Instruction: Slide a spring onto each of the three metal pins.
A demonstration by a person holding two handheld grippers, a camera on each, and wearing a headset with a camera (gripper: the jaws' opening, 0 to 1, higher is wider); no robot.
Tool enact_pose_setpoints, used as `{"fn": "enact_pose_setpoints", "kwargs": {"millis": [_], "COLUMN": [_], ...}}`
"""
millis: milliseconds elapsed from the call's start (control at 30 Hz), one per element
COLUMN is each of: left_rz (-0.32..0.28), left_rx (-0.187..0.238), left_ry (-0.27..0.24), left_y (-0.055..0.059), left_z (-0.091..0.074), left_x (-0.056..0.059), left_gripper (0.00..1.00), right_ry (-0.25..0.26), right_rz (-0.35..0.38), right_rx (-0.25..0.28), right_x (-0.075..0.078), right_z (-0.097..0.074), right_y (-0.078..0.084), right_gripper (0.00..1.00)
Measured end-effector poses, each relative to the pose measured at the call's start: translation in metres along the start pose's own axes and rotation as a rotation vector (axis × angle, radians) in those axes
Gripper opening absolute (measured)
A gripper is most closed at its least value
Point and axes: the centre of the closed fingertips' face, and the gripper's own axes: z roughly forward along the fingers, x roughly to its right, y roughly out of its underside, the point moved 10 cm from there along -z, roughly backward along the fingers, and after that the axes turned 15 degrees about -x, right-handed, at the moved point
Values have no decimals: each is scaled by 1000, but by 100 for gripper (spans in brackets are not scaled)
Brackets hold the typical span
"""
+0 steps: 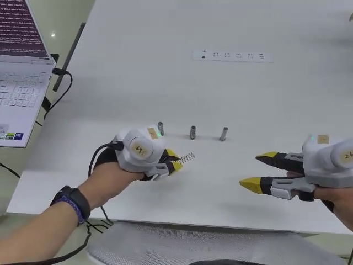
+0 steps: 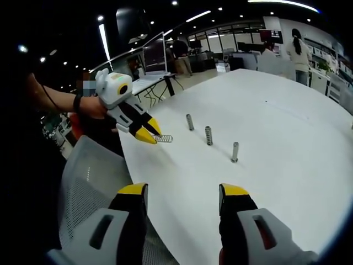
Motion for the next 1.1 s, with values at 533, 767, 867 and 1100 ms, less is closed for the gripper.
{"fn": "enact_pose_setpoints", "kwargs": {"millis": [533,767,867,1100], "left_rz": [36,72,88,118], "left_rx": [28,48,52,62], "left_ry": [-3,3,9,19], "left_y": [-11,-23,-27,-36], "left_z": [-11,-14,-14,-14], "left_x": [8,16,19,22], "left_gripper": [2,2,2,2], "right_ry": [-40,-55,-61,-87], "right_rz": [-64,-90,-95,-117], "right_rx": [0,-2,-5,-2], "right_x": [4,3,2,-4], "right_z": [8,12,14,19], "right_y": [-21,-31,-33,-39], "right_gripper": [43,42,41,39]}}
